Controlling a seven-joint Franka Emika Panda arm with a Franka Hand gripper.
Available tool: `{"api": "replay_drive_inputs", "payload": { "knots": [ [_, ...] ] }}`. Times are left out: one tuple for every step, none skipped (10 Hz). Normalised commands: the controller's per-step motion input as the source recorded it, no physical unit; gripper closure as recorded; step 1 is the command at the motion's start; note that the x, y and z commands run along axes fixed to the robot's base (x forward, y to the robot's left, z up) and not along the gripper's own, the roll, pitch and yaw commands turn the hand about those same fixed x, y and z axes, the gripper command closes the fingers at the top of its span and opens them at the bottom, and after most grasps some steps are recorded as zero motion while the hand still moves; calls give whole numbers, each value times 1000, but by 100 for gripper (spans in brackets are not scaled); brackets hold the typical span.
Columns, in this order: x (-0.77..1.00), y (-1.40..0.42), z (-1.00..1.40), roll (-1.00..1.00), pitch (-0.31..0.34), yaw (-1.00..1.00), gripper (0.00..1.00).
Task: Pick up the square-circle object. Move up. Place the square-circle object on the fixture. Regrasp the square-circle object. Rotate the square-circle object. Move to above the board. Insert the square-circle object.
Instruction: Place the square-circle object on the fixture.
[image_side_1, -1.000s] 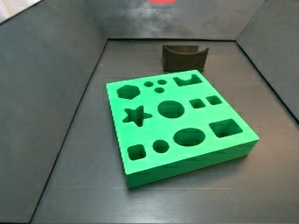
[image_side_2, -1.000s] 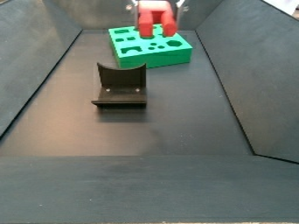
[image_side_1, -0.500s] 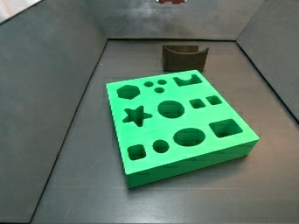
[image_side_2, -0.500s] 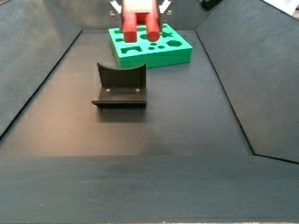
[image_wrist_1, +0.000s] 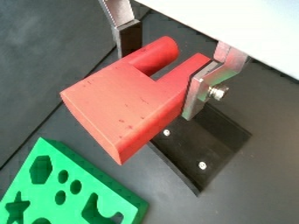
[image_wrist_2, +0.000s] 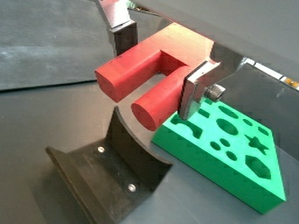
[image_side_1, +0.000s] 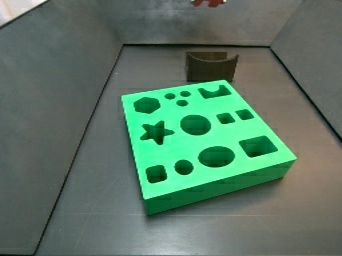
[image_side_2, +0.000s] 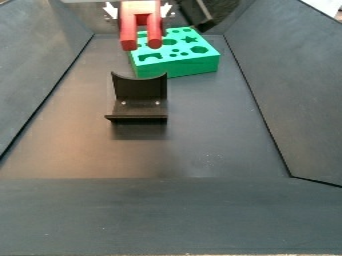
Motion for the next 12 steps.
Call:
{"api": "replay_drive_inputs", "payload": {
  "knots": [
    [134,60,-1000,-1000,58,-96,100],
    [118,61,-1000,-1000,56,-97,100],
    [117,74,-1000,-1000,59,-110,100],
    [126,73,-1000,-1000,67,-114,100],
    [143,83,-1000,-1000,94,-129,100],
    [148,88,-1000,-1000,99,-141,100],
    [161,95,-1000,-853,87,-150,100],
    [168,102,-1000,-683,73,-147,100],
    [180,111,-1000,-457,58,-142,100],
    [185,114,-1000,-350,52,-137,100],
    [183,103,-951,-229,34,-127,100],
    [151,90,-747,-193,19,-121,100]
  ]
}}
